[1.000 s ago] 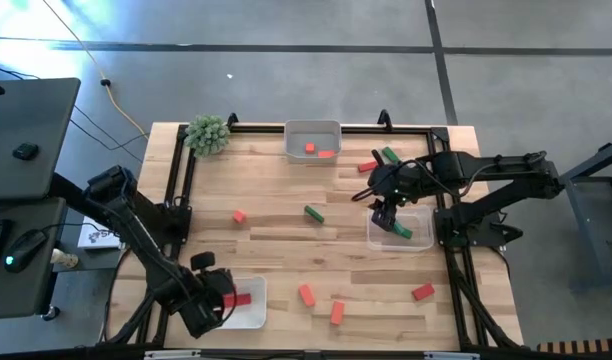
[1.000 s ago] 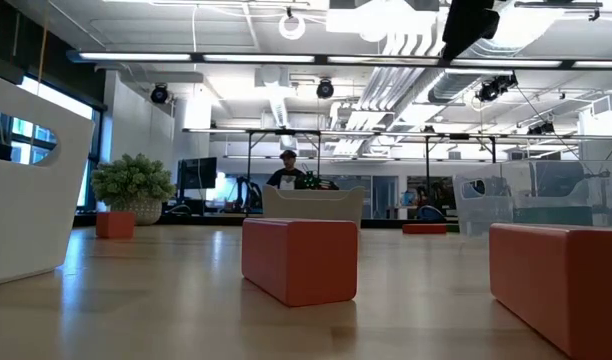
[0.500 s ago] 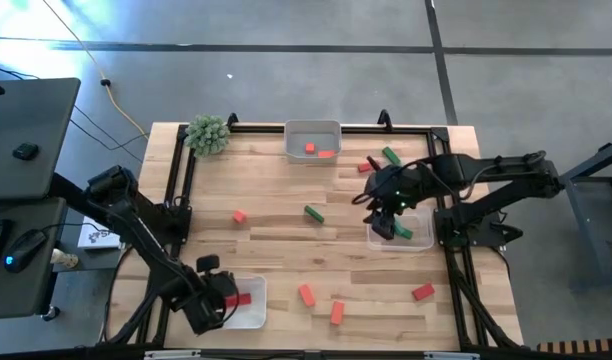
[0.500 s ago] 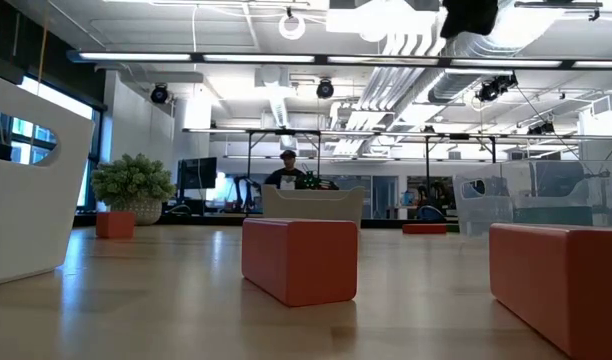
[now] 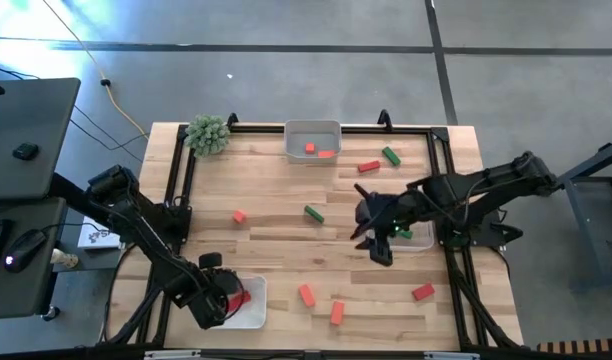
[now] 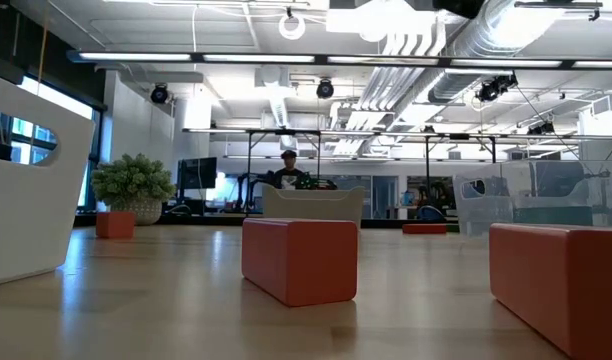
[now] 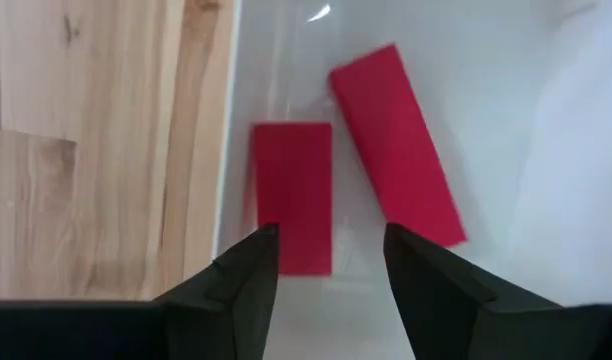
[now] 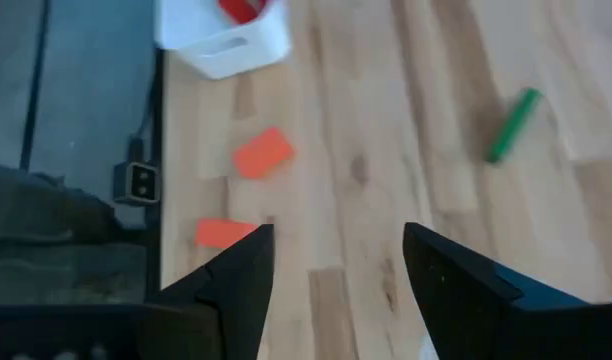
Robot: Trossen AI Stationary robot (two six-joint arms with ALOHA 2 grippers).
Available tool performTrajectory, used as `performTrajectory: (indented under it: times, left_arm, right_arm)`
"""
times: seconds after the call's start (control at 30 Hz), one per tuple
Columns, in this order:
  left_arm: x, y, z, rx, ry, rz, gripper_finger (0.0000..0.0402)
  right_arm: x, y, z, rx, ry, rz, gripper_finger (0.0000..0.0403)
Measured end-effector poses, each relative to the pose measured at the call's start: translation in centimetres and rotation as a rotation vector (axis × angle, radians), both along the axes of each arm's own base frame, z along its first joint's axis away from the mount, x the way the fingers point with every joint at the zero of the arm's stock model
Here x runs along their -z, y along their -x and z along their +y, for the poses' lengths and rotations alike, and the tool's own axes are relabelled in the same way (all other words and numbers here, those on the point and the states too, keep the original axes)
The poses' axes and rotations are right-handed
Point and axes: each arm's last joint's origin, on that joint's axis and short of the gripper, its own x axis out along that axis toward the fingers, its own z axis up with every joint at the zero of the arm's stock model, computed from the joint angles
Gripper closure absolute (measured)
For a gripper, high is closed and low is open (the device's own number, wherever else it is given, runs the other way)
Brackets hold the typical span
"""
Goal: Sort & place blocks by color
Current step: Put the orange wooden block into the gray bin
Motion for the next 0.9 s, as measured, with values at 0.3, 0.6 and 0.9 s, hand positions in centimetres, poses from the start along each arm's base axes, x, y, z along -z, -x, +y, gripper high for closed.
performTrajectory:
  times: [0.3,0.6,0.9]
  left_arm:
    - [0.0,-0.5,0.5,0.008,0.031,0.035,0.0228]
    - [-0.5,-0.7,0.1,0.036,0.039,0.010,0.0227]
    - [-2.8,-1.8,-0.8,0.110,0.057,-0.062,0.0227]
  right_arm:
    - [1.2,-1.9,4.0,-0.297,0.112,-0.122,0.0185]
    - [4.3,-3.9,7.2,-0.465,0.201,-0.123,0.0185]
    - [8.6,-6.0,9.7,-0.623,0.298,-0.091,0.0185]
